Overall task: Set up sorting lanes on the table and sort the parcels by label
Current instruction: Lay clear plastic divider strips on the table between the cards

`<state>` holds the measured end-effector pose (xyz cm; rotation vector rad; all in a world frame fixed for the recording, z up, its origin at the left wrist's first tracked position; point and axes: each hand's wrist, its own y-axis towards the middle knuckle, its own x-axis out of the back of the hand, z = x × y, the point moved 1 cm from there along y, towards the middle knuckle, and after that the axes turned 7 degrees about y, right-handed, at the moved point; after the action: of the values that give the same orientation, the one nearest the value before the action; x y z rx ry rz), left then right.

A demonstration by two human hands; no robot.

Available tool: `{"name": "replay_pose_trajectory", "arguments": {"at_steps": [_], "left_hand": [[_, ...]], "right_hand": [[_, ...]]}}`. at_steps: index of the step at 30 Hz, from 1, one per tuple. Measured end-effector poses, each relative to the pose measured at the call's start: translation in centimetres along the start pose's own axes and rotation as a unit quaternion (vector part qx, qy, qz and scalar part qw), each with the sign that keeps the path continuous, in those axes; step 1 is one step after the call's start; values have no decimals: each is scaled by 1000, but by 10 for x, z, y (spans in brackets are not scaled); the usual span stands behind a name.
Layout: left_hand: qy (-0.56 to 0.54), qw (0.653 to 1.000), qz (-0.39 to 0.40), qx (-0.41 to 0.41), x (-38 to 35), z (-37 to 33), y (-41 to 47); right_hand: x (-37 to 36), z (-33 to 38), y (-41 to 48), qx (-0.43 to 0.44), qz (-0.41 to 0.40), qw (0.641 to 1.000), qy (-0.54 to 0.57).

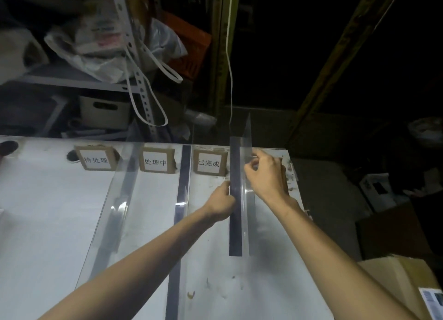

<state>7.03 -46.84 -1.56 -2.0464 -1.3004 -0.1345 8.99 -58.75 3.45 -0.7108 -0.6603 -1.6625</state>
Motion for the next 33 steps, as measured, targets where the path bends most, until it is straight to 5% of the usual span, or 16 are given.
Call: {"name": "replay_pose_trajectory", "arguments": {"at_steps": [5, 11, 33], "left_hand": [[165, 984, 69, -7, -6, 13, 30], [438, 880, 174, -54, -16, 35, 36], [508, 849, 114, -93, -23, 38, 38]], "right_hand": [[-24, -20, 22, -33, 29, 999, -24], [-39, -47, 25, -58, 64, 995, -47], [-43, -51, 31, -97, 84, 991, -21]]}}
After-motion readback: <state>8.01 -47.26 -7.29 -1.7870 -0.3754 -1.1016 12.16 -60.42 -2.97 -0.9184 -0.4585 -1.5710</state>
